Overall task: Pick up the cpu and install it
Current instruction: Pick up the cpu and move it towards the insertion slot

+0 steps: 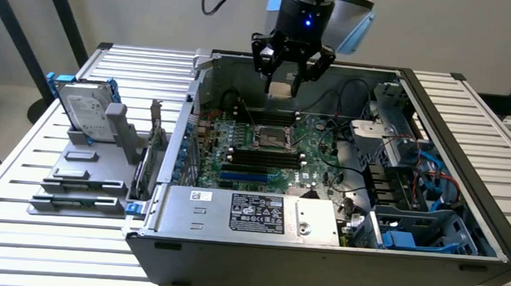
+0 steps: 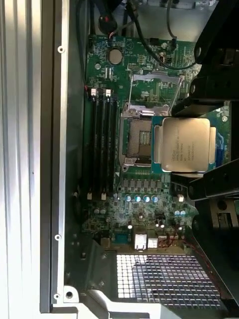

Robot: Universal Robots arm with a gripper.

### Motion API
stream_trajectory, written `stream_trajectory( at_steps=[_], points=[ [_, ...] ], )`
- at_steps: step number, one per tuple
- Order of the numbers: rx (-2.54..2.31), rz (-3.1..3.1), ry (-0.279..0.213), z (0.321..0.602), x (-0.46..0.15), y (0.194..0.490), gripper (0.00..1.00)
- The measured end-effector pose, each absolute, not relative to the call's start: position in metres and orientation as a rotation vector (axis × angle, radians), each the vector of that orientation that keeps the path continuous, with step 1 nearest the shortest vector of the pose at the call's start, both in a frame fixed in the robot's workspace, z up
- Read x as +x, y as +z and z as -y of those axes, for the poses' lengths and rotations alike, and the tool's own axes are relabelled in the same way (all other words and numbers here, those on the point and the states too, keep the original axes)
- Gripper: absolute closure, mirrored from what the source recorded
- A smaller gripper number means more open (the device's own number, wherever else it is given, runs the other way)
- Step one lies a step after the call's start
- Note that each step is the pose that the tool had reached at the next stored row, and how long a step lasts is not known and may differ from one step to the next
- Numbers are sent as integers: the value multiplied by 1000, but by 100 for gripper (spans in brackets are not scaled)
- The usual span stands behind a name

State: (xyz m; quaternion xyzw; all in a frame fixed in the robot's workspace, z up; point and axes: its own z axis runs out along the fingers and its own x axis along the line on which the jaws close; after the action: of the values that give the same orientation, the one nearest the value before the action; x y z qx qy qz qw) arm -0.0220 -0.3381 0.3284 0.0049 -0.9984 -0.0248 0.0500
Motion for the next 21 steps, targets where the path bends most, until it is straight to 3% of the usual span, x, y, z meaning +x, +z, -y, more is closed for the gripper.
stream_trajectory(
  at_steps=[21],
  points=[
    [14, 3041, -82, 335, -19, 297, 45]
  ],
)
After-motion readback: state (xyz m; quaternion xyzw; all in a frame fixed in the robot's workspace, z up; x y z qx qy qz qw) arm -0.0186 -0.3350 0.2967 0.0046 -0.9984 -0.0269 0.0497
